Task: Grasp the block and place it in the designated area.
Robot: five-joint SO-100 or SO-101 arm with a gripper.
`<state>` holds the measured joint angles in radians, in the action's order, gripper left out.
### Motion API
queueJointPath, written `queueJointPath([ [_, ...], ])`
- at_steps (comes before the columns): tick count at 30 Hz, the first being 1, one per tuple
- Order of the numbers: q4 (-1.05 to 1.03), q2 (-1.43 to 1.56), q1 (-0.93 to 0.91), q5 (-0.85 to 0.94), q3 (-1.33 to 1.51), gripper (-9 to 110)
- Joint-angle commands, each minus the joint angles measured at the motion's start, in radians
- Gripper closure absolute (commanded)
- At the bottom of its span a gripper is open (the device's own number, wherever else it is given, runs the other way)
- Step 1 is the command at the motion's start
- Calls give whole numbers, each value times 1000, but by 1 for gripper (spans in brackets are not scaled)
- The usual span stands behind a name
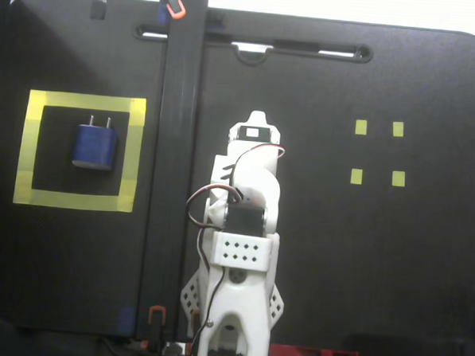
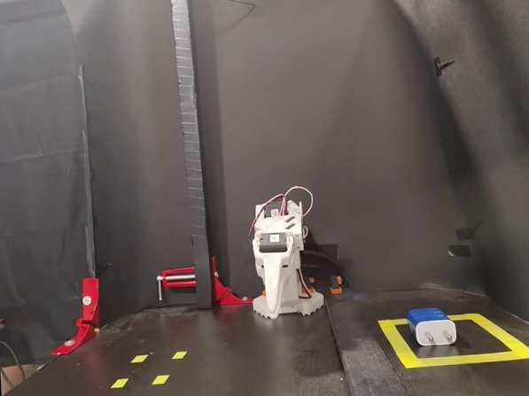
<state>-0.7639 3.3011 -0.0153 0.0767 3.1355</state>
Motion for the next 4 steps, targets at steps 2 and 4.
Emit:
queueJointPath([
  [2, -3, 3, 2, 3, 6, 101],
  [4, -3, 3, 2, 3, 6, 101],
])
